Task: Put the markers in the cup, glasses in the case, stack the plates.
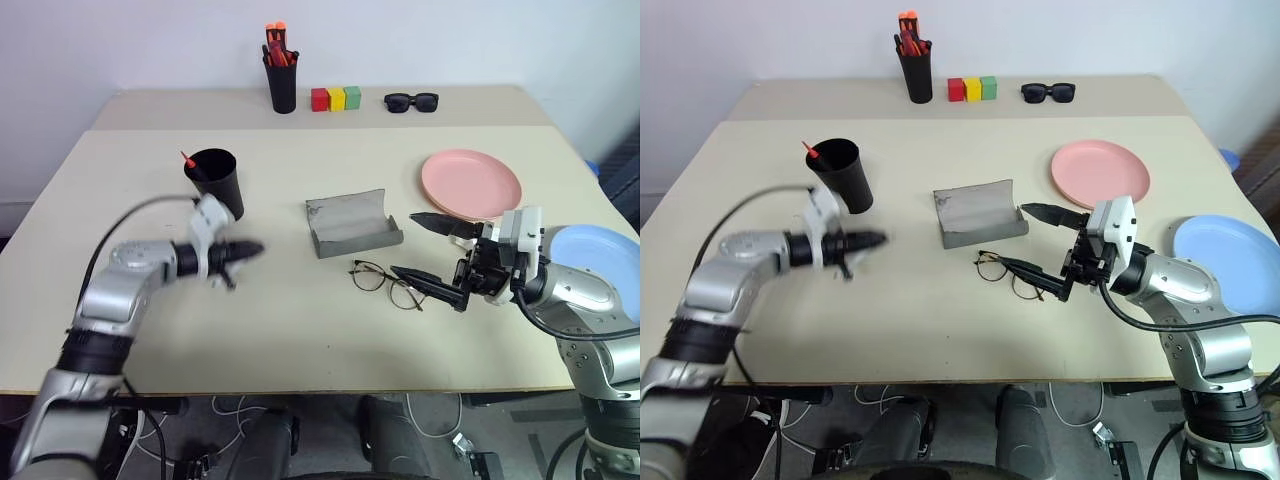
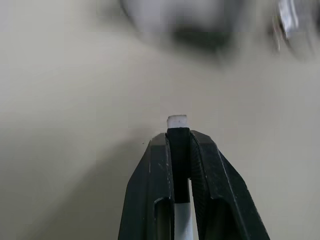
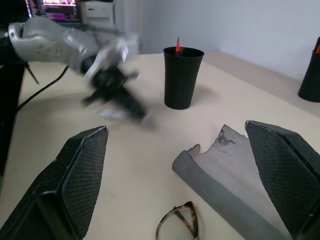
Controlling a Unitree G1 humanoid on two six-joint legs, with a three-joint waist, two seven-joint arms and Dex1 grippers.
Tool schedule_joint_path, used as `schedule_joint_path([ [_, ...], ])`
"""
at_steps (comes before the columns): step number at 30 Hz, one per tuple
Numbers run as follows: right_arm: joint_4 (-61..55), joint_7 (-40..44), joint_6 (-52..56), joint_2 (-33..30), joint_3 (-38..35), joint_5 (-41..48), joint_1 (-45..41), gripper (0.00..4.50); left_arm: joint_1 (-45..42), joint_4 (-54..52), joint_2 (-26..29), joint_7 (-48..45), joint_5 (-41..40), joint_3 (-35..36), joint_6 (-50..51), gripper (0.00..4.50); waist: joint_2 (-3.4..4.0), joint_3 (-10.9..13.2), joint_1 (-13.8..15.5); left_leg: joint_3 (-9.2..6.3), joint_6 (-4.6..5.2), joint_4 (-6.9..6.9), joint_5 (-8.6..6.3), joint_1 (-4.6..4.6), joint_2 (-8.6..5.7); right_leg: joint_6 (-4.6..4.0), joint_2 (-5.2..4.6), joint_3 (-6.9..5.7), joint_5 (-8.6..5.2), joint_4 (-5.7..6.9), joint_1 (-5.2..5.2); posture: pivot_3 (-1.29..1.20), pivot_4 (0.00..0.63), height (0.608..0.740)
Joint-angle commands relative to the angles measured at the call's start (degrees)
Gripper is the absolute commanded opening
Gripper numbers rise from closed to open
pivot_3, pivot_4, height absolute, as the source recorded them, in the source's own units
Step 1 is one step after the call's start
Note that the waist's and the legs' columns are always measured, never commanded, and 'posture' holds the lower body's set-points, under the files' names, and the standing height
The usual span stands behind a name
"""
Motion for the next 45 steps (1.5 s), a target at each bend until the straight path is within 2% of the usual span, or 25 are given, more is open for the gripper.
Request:
schedule_joint_path([
  [1, -0.18, 0.59, -1.22, 0.51, -0.25, 0.25, -1.01, 4.5, -8.94, 3.39, -1.46, 4.24, -5.93, 11.56, -7.51, 0.03, 0.02, -0.01, 0.02, -0.01, 0.01, 0.04, -0.01, -0.02, 0.0, 0.0, 0.0, -0.02, 0.0, -0.01, 0.0, 0.0, 0.15, 0.74],
  [4, 0.47, 0.87, -1.1, 0.78, 0.25, 0.21, -1.89, 4.5, -14.34, 7.13, -2.31, 7.03, -4.6, 14.73, -15.01, 0.03, 0.13, -0.08, -0.33, 0.12, 0.05, 0.04, -0.05, 0.07, -0.04, 0.03, -0.04, 0.05, 0.02, -0.04, 0.03, 0.0, 0.15, 0.74],
  [7, 1.05, 1.07, -1.22, 0.86, 0.57, -0.01, -2.51, 4.5, -15.74, 9.37, -2.27, 6.09, -2.66, 14.56, -21.38, 0.03, 0.15, -0.09, -0.63, 0.15, 0.06, 0.04, -0.05, 0.08, -0.05, 0.05, -0.05, 0.07, 0.03, -0.02, 0.04, 0.0, 0.15, 0.74],
  [11, 1.13, 0.96, -1.14, 0.75, 0.36, -0.03, -3.03, 4.5, -16.16, 16.06, -1.66, 10.38, 1.54, 16.14, -32.18, 0.03, 0.13, -0.08, -0.81, 0.14, 0.07, 0.06, -0.06, 0.06, -0.06, 0.08, -0.04, 0.07, 0.05, -0.02, 0.04, 0.0, 0.15, 0.74],
  [14, 0.76, 0.74, -0.94, 0.7, 0.08, 0.17, -2.72, 4.5, -15.71, 20.52, -1.56, 10.63, 2.19, 16.25, -36.25, 0.03, 0.13, -0.08, -0.83, 0.13, 0.08, 0.06, -0.06, 0.05, -0.06, 0.08, -0.04, 0.07, 0.05, -0.02, 0.03, 0.0, 0.15, 0.74],
  [20, 0.83, 0.57, -1.22, 0.79, 0.16, -0.2, -2.51, 4.5, -15.63, 28.44, -5.18, 9.65, 4.13, 13.52, -43.68, 0.03, 0.1, -0.08, -0.53, 0.12, 0.1, 0.11, -0.07, 0.04, -0.09, 0.12, -0.05, 0.07, 0.07, -0.03, 0.08, 0.0, 0.15, 0.74],
  [29, 0.26, 0.53, -1.21, 0.54, -0.58, -0.12, -1.47, 4.5, -16.64, 35.51, -6.84, 5.54, 3.3, 13.44, -48.19, 0.03, 0.07, -0.06, -1.04, 0.12, 0.15, 0.12, -0.1, 0.06, -0.09, 0.15, -0.04, 0.07, 0.08, -0.01, 0.07, 0.0, 0.15, 0.74],
  [32, 0.5, 0.45, -1.4, 0.51, -0.76, -0.32, -1.65, 4.5, -16.32, 36.77, -7.02, 4.11, 2.72, 13.52, -49.14, 1.21, 0.06, -0.06, -0.94, 0.12, 0.15, 0.12, -0.1, 0.04, -0.1, 0.15, -0.04, 0.07, 0.08, -0.02, 0.07, 0.0, 0.15, 0.74],
  [38, 0.42, 0.34, -1.42, 0.33, -1.02, -0.46, -1.47, 4.5, -15.9, 36.05, -7.41, 3.12, 1.57, 13.79, -50.14, 4.12, 0.06, -0.06, -0.88, 0.12, 0.15, 0.14, -0.1, 0.03, -0.1, 0.16, -0.04, 0.07, 0.09, -0.02, 0.08, 0.0, 0.15, 0.74],
  [39, 0.36, 0.3, -1.36, 0.35, -1.03, -0.41, -1.46, 4.5, -15.98, 35.08, -7.61, 2.64, 0.9, 13.83, -49.7, 4.44, 0.06, -0.06, -0.89, 0.12, 0.15, 0.14, -0.1, 0.03, -0.1, 0.16, -0.04, 0.07, 0.09, -0.02, 0.08, 0.0, 0.15, 0.74],
  [42, 0.38, 0.23, -1.36, 0.36, -0.94, -0.5, -1.58, 4.5, -15.92, 31.03, -8.03, 1.08, -0.8, 12.25, -43.09, 4.44, 0.06, -0.06, -0.9, 0.11, 0.16, 0.14, -0.1, 0.03, -0.1, 0.16, -0.04, 0.07, 0.09, -0.01, 0.08, 0.0, 0.15, 0.74],
  [43, 0.48, 0.22, -1.39, 0.38, -0.91, -0.57, -1.68, 4.5, -15.44, 28.1, -8.43, -0.36, -2.0, 10.98, -38.75, 4.44, 0.06, -0.06, -0.88, 0.11, 0.15, 0.14, -0.1, 0.03, -0.1, 0.16, -0.04, 0.07, 0.09, -0.02, 0.08, 0.0, 0.15, 0.74],
  [45, 0.67, 0.24, -1.47, 0.49, -0.98, -0.65, -1.75, 4.5, -12.28, 16.84, -8.89, -6.01, -6.34, 5.06, -23.94, 4.44, 0.06, -0.06, -0.9, 0.1, 0.16, 0.15, -0.11, 0.01, -0.1, 0.16, -0.04, 0.07, 0.09, -0.01, 0.08, 0.0, 0.15, 0.74],
])
